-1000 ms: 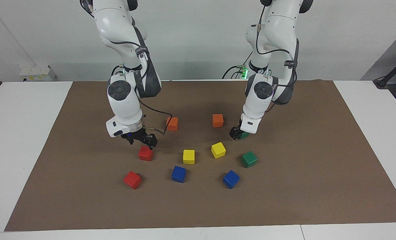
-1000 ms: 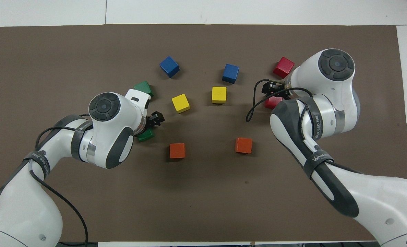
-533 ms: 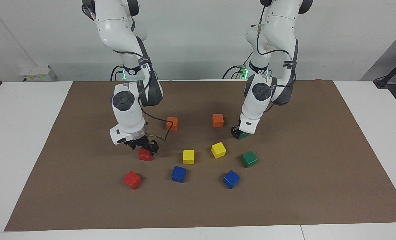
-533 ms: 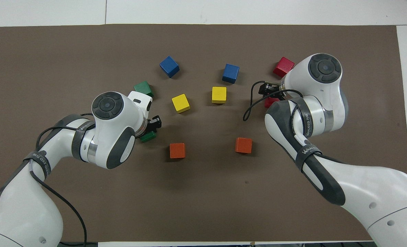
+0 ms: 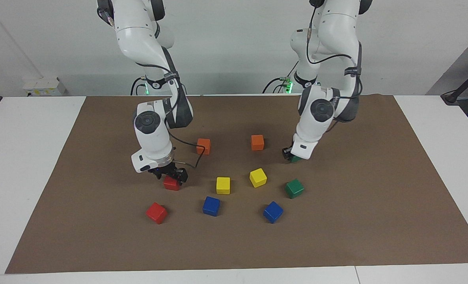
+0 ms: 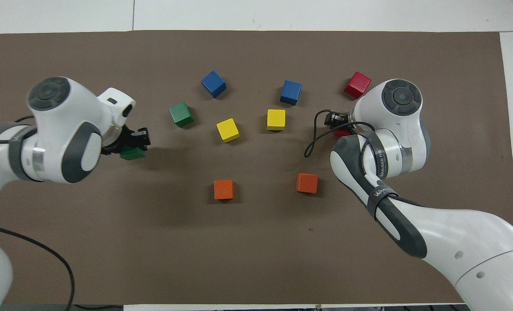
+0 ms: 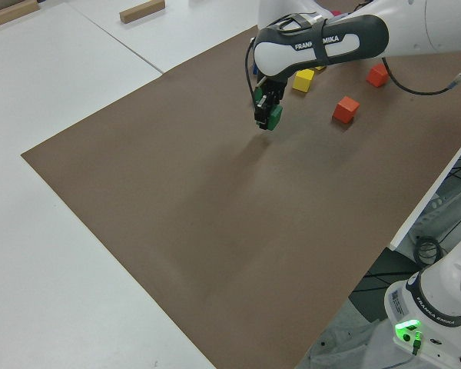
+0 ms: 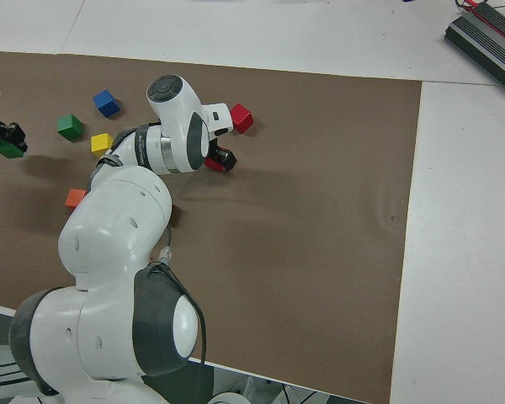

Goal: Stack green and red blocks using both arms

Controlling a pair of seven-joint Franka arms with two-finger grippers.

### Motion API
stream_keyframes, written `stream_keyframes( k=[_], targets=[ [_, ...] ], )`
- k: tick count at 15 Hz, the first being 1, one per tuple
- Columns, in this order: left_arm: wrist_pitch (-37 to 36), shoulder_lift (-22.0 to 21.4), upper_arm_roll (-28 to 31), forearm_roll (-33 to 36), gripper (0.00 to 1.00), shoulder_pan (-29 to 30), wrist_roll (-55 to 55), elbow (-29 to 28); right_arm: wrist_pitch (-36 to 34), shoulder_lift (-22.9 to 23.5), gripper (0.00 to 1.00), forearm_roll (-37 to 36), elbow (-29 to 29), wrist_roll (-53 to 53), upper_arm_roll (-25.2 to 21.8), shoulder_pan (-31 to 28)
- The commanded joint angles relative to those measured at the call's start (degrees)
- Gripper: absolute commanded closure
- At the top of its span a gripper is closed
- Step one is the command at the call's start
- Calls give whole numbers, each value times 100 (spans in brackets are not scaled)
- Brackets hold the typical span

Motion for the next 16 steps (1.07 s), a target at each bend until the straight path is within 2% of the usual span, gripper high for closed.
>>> stream_keyframes(
  k=[1,2,5,8,11,12,13,15,16],
  targets=[
    [424,267,-72,84,100,466,756,76,129,-56,88,61,-109,14,0,16],
    [644,407,-72,206,100,519,801,102,121,-56,100,61,-109,14,0,16],
    [726,908,-81,550,100,704,1011,540,51,-47,100,52,-48,-20,0,-10],
    [761,1049,-81,594,100,774,1265,664,-151,-152,100,34,5,-301,-17,-97],
    [918,1103,-81,559,100,801,1539,621,-511,-433,100,34,-3,-1213,-17,-553],
    [1058,1094,-81,559,80,810,1531,499,-521,-460,100,34,-21,-1599,-17,-729],
    [1207,1068,-81,559,1,819,1539,367,-495,-460,100,34,-38,-1942,-17,-896],
    [1070,1050,-81,559,0,862,1539,427,-407,-478,100,34,-117,-2584,-17,-1187],
    [764,1041,-81,542,0,863,1531,610,-381,-504,100,34,-187,-2744,-17,-1266]
  ],
)
